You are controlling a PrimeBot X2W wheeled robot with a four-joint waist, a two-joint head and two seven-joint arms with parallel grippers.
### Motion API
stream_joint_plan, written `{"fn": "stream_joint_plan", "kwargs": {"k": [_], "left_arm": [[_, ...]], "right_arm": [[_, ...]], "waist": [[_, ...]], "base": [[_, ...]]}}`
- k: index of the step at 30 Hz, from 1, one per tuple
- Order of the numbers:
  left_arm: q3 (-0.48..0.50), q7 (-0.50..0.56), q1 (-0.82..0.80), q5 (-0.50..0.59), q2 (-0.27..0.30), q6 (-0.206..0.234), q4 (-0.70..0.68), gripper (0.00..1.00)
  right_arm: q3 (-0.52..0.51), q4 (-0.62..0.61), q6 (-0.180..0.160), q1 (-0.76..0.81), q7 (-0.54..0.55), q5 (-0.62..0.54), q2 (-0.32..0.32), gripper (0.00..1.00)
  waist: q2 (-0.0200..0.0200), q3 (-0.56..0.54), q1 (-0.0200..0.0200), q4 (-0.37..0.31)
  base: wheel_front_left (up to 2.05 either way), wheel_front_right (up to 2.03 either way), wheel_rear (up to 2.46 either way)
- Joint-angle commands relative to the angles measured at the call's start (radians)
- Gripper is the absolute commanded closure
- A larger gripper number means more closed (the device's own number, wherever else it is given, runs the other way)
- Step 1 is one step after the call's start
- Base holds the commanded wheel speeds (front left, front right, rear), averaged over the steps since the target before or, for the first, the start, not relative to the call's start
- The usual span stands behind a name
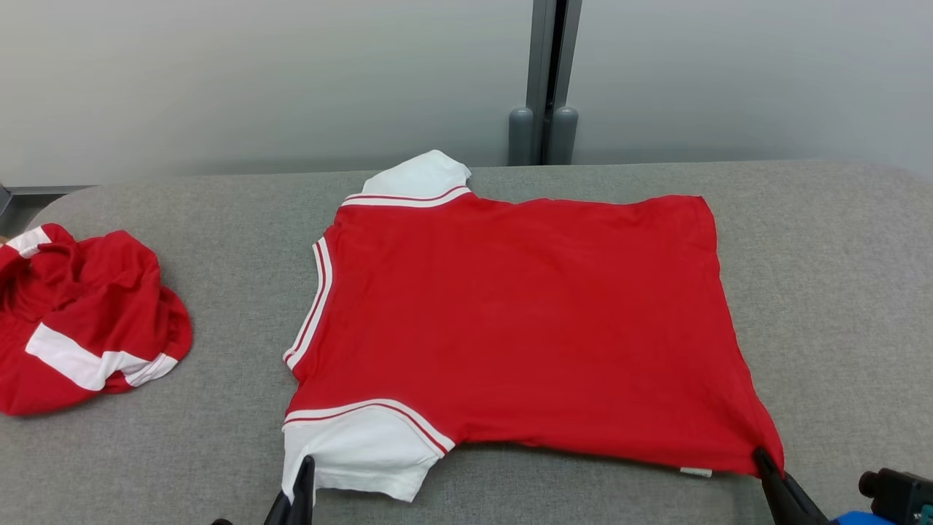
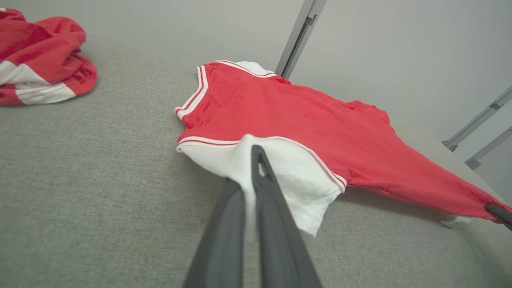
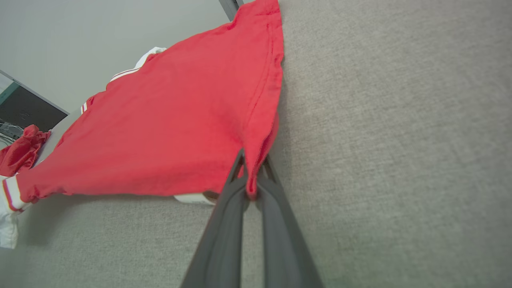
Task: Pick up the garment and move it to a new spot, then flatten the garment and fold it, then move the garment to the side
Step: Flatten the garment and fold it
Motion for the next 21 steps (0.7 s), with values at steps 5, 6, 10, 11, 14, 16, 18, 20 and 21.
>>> {"fn": "stream_joint_plan", "kwargs": {"k": [5,6,10,11,14,16,18,20,21], "left_arm": [[0.007,0.01,0.009,-0.002,0.015,0.011,-0.024,1.0],[0.007,0.01,0.005,-0.004,0.015,0.009,-0.025,1.0],[-0.001,0.013,-0.016,-0.004,0.015,-0.001,-0.021,1.0],[-0.003,0.014,-0.023,-0.004,0.016,-0.003,-0.019,1.0],[-0.005,0.015,-0.044,0.003,0.026,-0.012,-0.015,1.0],[-0.002,0.017,-0.056,0.002,0.031,-0.016,-0.014,1.0],[0.001,0.019,-0.069,0.002,0.037,-0.021,-0.012,1.0],[0.002,0.022,-0.083,0.005,0.045,-0.026,-0.008,1.0],[0.001,0.022,-0.09,0.006,0.048,-0.031,-0.005,1.0]], "right_arm": [[-0.061,-0.09,0.0,0.07,0.065,-0.04,0.034,1.0],[-0.069,-0.104,0.0,0.076,0.077,-0.046,0.042,1.0],[-0.074,-0.132,0.0,0.083,0.099,-0.065,0.074,1.0],[-0.073,-0.135,0.0,0.08,0.101,-0.066,0.078,1.0],[-0.069,-0.131,0.0,0.052,0.113,-0.07,0.085,1.0],[-0.069,-0.128,0.0,0.037,0.121,-0.064,0.085,1.0],[-0.064,-0.125,0.0,0.022,0.131,-0.057,0.08,1.0],[-0.059,-0.123,0.0,0.003,0.14,-0.047,0.077,1.0],[-0.056,-0.12,0.0,-0.005,0.144,-0.043,0.076,1.0]], "waist": [[0.0,0.012,0.0002,-0.007],[0.0,0.016,0.0002,-0.01],[0.0,0.026,0.0002,-0.016],[0.0,0.028,0.0002,-0.017],[0.0,0.028,0.0002,-0.02],[0.0,0.029,0.0002,-0.024],[0.0,0.033,0.0002,-0.029],[0.0,0.037,0.0002,-0.034],[0.0,0.04,0.0002,-0.036]], "base": [[0.0,0.0,0.0],[0.0,0.0,0.0],[0.0,0.0,0.0],[0.0,0.0,0.0],[0.0,0.0,0.0],[0.0,0.0,0.0],[0.0,0.0,0.0],[0.0,0.0,0.0],[0.0,0.0,0.0]]}}
